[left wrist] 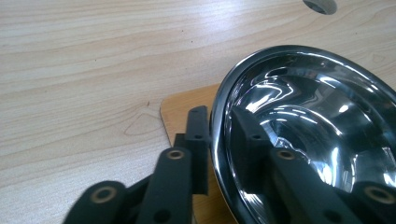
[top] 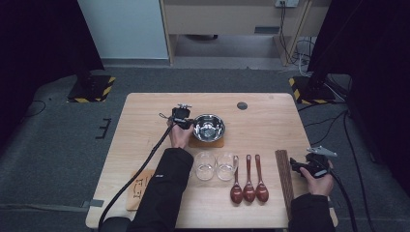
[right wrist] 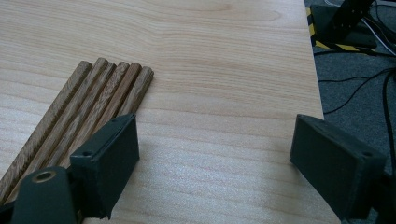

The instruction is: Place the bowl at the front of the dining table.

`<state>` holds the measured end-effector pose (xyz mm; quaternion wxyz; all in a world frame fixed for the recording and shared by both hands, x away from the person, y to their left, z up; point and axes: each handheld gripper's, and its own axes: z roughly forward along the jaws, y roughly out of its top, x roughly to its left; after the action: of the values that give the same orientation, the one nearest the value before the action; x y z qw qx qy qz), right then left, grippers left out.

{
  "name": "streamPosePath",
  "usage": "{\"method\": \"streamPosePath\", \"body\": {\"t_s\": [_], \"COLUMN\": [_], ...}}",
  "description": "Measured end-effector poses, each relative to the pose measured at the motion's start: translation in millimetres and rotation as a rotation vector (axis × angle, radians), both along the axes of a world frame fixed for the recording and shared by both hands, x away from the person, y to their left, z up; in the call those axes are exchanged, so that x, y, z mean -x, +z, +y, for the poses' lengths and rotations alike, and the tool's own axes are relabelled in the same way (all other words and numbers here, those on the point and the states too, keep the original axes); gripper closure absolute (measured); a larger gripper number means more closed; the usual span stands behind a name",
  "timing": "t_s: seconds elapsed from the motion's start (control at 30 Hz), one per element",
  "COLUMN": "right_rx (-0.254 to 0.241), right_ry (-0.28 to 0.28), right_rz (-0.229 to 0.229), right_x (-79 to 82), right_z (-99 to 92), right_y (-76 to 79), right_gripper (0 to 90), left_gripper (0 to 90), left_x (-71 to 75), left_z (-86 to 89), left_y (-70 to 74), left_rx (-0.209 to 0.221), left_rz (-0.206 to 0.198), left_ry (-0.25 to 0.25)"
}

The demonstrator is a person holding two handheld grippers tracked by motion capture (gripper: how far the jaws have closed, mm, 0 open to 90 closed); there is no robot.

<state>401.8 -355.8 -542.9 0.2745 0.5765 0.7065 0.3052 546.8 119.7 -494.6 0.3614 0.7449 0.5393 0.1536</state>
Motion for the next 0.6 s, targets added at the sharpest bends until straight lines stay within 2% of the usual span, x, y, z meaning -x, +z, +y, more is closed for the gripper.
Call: {"method": "streamPosePath", "body": {"t_s": [0.13,0.3,0.6], "right_rx": [-0.016,-0.029,-0.038], "right_ry": [0.004,0.004,0.009], "right_rz": [0.009,0.015,0.026], "right_x": [-0.8,-1.4,-2.5], "right_z": [-1.4,-2.6,-3.2], "right_y": [-0.2,-0.3,-0.7], "right_gripper": [15.7,15.6,12.3], "left_gripper": [64.8,59.8,51.2], "left_x": [1.3,4.3,22.6], "left_z": [0.4,1.8,2.4], "left_y": [2.6,10.9,45.4], "left_rx": [0.0,0.014,0.057], "left_rz": [-0.017,-0.043,-0.152], "left_ry": [-0.012,-0.024,-0.081]}}
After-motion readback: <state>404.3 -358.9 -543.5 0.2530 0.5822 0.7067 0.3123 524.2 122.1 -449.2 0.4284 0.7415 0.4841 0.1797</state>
